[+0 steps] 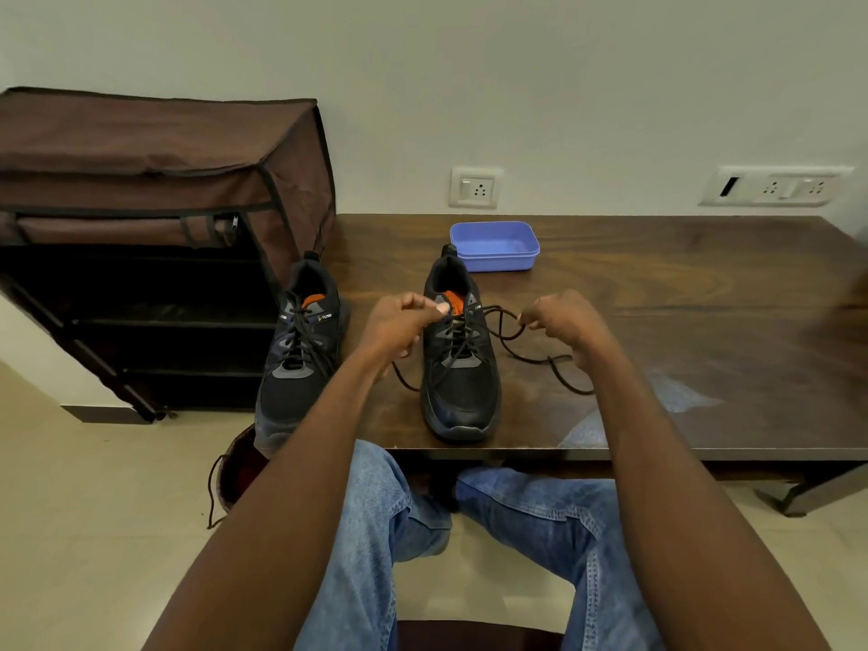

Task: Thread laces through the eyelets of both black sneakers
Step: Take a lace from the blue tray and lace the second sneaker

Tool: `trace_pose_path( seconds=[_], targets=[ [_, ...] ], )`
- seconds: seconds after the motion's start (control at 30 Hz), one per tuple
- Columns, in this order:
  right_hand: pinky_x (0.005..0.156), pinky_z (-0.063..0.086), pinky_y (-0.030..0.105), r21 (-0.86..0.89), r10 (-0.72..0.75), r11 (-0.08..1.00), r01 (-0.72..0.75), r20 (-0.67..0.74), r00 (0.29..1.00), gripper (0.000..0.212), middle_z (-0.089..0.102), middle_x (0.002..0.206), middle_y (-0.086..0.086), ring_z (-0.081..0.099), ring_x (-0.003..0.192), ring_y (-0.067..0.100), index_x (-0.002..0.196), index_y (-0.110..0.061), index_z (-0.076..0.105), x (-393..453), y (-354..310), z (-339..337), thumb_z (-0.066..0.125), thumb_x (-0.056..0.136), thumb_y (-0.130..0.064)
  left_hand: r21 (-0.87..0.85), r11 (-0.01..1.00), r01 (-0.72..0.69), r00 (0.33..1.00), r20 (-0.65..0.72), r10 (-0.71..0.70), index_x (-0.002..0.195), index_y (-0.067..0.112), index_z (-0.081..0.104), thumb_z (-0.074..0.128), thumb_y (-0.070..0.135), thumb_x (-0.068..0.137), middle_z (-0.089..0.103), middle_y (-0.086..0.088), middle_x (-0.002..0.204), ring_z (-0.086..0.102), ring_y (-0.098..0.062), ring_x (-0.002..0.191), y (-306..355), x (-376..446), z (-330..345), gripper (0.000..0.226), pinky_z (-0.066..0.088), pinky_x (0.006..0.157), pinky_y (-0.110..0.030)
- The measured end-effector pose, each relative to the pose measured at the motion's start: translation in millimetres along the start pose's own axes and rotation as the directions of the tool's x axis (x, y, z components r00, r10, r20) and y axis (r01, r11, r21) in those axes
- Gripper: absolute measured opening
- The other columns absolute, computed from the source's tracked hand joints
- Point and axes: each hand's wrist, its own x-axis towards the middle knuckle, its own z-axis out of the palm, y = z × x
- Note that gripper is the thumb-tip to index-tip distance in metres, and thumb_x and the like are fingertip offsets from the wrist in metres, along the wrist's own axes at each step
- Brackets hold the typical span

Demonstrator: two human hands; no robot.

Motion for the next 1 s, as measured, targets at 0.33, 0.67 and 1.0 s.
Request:
trace_pose_path(
  seconds=[0.33,0.67,1.0],
  targets=[
    [0.089,0.047,0.035,0.044,-0.129,0.991,0.126,0.093,0.987,0.008,0.073,0.099,0.006,0.059,0.093,0.013,0.088,-0.011,0.070,4,2,12,0.064,0.093,-0.011,0.205,0.946,-0.253,0.963,0.147,0.225,0.093,0.007,0.069,0.066,0.014,0.093,0.063,0.002,0.095,0.060,0.005,0.083,1,-2,9,0.008,0.046,0.074,-0.012],
    [0.080,0.045,0.023,0.016,-0.275,0.960,0.279,0.224,0.935,0.008,0.071,0.088,-0.002,0.061,0.085,0.006,0.089,-0.011,0.072,-6,-5,13,0.066,0.092,-0.008,0.228,0.927,-0.299,0.937,0.255,0.240,0.092,0.014,0.071,0.074,0.023,0.088,0.058,0.002,0.111,0.057,-0.008,0.105,-5,5,10,0.010,0.046,0.091,-0.028],
    [0.070,0.042,0.035,-0.112,0.148,0.977,-0.183,-0.268,0.952,0.009,0.057,0.089,0.013,0.051,0.084,0.027,0.086,-0.005,0.057,21,18,2,0.051,0.093,-0.004,-0.205,0.977,-0.063,0.974,-0.226,0.015,0.086,0.008,0.066,0.062,0.013,0.097,0.060,-0.003,0.066,0.052,-0.007,0.050,-8,8,0,0.012,0.042,0.049,-0.021]
  ],
)
